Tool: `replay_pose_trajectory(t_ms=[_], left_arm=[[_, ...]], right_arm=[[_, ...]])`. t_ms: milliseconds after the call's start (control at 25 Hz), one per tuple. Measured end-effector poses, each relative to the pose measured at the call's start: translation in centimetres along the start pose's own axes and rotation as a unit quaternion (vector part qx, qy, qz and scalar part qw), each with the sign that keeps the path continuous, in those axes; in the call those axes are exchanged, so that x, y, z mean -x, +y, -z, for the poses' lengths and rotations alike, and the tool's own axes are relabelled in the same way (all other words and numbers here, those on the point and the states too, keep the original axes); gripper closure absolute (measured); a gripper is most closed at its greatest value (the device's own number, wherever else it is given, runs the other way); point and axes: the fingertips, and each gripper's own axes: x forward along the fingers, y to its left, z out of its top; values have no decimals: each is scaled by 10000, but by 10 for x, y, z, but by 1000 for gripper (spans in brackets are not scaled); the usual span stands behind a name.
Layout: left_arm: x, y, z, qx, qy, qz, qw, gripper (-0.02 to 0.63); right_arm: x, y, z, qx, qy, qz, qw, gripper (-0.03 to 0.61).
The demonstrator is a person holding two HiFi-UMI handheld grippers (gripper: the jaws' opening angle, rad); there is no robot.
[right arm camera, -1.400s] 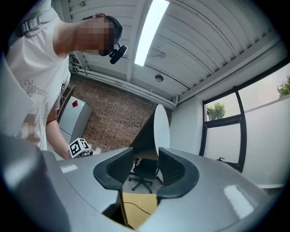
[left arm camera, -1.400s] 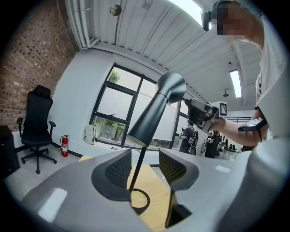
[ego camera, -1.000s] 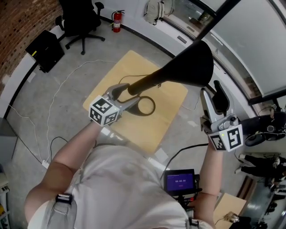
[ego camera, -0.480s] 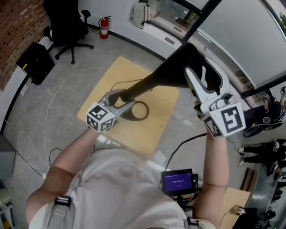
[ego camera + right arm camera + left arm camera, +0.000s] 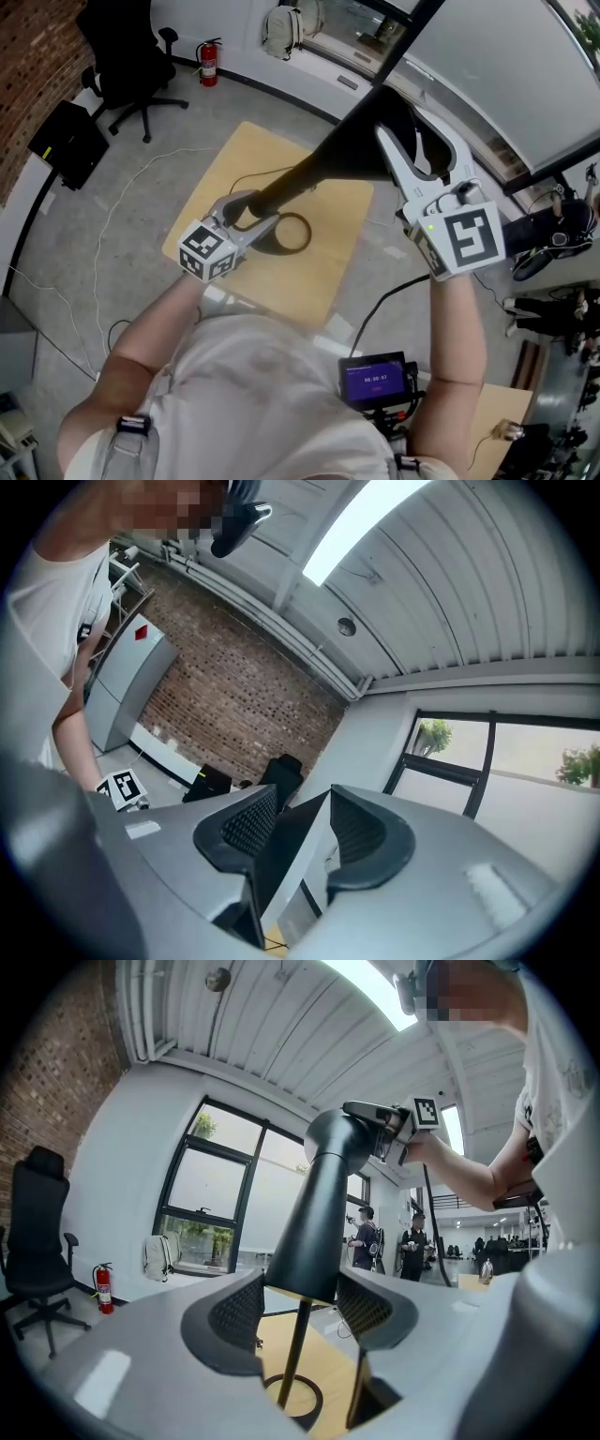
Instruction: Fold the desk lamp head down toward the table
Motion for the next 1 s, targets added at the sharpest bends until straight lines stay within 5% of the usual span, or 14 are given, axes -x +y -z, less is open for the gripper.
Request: replay_pose_trajectory(t_ms=[1000], left_arm=[[11, 0, -6, -291, 119, -108, 9994, 374]], right_arm=[[14, -26, 38, -837, -149, 292, 9959, 409]])
